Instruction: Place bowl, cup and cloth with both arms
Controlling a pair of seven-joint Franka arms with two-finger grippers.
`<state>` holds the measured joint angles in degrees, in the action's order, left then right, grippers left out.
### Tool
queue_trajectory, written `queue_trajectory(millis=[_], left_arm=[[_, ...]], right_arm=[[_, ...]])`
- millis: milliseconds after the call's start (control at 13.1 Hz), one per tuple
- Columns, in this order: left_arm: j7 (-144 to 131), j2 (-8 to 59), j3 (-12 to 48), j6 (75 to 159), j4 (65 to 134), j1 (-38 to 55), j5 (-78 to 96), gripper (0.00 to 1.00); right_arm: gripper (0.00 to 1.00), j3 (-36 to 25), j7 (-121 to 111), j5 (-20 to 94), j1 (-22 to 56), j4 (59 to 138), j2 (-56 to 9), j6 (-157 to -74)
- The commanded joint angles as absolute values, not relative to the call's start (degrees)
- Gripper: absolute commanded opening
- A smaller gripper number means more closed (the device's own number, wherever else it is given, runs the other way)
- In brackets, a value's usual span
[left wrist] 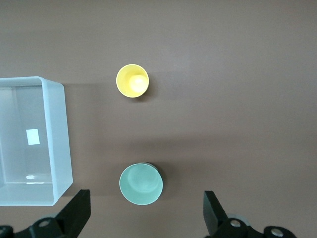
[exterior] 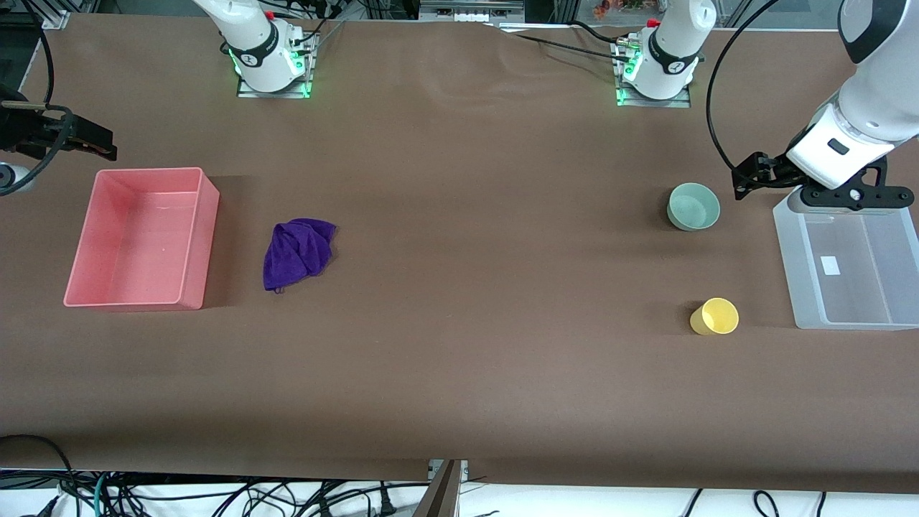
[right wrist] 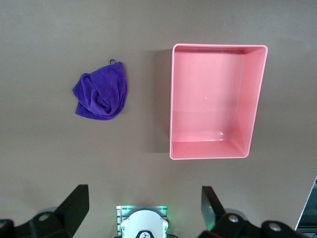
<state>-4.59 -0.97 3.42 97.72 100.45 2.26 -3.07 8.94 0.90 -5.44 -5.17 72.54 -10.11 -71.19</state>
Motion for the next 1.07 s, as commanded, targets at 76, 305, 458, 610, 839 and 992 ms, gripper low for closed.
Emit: queue_trajectory(millis=[76,305,458,610,839,992], left_arm=[[-5.0,0.2,2.9,96.1,98.3,2.8,-1.3,1.00],[-5.0,0.2,3.0,96.0,98.3,2.8,-1.3,1.00],[-5.0,0.2,3.0,95.0,98.4,2.6,-1.3,1.00],[-4.7,0.2,3.0,91.6,98.6,2.5,-1.3,1.00],[-2.9,0.2,2.9,90.5,100.4,1.9,-2.0,1.00],[3.7,0.9,2.7,91.4,100.9,0.2,-2.8,1.00]], right_arm=[[1.00,8.9,0.2,-5.5,-5.4,72.5,-9.9,-71.3],[1.00,8.8,0.2,-5.6,-5.4,72.5,-9.9,-71.3],[1.00,8.8,0.1,-5.6,-5.4,72.5,-9.9,-71.3],[1.00,8.8,0.2,-5.6,-5.4,72.5,-9.9,-71.4],[1.00,9.0,1.0,-5.6,-5.1,72.5,-10.0,-71.3],[1.00,9.0,1.2,-5.2,-5.0,73.0,-10.8,-70.9]])
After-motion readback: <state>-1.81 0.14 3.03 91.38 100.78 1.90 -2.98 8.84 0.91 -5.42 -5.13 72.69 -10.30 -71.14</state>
